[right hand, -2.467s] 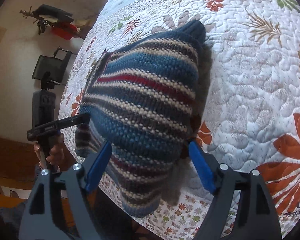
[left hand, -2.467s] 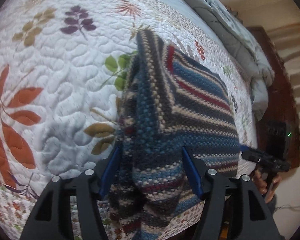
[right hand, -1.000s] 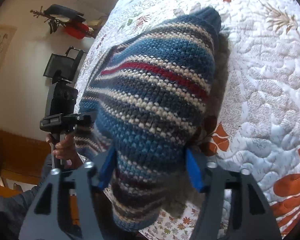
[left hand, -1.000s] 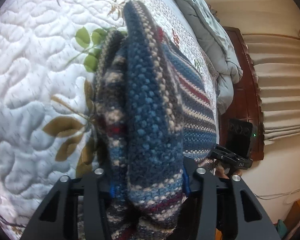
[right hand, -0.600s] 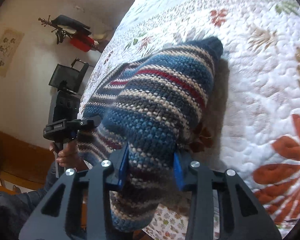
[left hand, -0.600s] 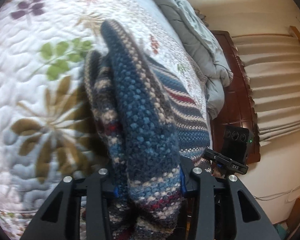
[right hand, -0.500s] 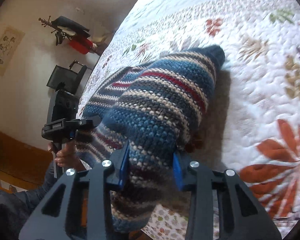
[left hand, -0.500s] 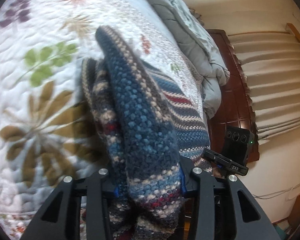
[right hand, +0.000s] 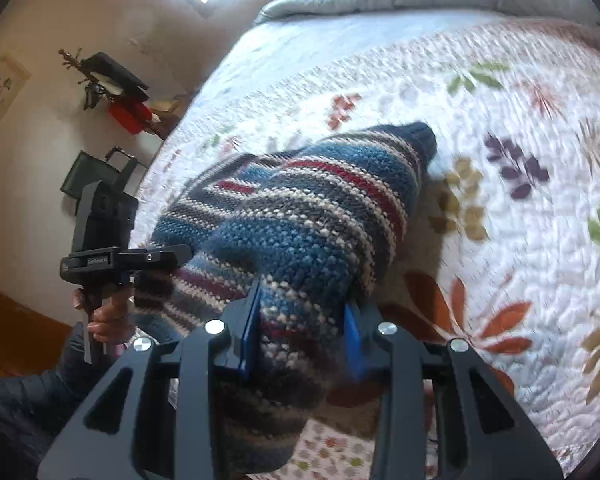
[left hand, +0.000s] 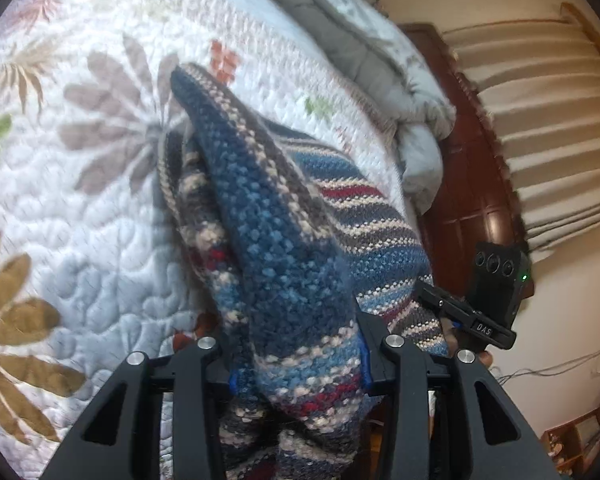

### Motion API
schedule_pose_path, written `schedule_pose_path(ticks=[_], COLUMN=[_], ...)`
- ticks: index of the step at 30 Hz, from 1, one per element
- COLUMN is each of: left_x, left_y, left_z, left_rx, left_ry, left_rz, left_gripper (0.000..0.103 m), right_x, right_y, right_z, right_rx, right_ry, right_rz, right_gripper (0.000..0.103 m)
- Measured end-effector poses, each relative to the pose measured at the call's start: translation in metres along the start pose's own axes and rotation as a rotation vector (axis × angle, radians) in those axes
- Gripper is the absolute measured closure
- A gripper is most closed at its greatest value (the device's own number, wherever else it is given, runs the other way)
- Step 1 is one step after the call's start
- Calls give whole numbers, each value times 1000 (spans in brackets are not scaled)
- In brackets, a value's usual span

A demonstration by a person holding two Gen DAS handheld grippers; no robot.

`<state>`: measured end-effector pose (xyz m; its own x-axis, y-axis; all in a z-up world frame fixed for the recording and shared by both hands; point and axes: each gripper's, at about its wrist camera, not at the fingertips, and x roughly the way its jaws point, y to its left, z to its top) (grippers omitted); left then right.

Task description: Fold small clothes

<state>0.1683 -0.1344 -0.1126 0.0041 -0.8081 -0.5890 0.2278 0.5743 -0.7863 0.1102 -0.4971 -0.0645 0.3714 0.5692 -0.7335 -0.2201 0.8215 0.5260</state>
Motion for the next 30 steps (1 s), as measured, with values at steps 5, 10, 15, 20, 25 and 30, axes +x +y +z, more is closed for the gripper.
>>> schedule_pose_path(ticks=[5, 10, 15, 20, 25, 30], left_x=[15, -7, -25, 3, 34, 53], left_y=[28, 47, 61, 66, 66, 57], left_z=[-16, -23, -15, -2, 16, 30], left_rx=[-75, -154, -174, -209, -217, -197], left_ry=[49, 0, -59, 1, 23, 66], left_rz=[15, -47, -13, -61, -111, -106], left_gripper=[48, 23, 14, 13, 13, 16], right_x=[19, 11, 4, 14, 35, 49], right_y=[-22, -31, -36, -51, -67, -71], right_z=[-25, -34, -27, -13, 1, 13], right_rx=[30, 90, 124, 176, 226, 233], right_ry=[53, 28, -2, 16, 52, 69], right_rz=[-3, 35, 92, 107, 172, 205], right_gripper=[62, 47, 28, 24, 20, 16])
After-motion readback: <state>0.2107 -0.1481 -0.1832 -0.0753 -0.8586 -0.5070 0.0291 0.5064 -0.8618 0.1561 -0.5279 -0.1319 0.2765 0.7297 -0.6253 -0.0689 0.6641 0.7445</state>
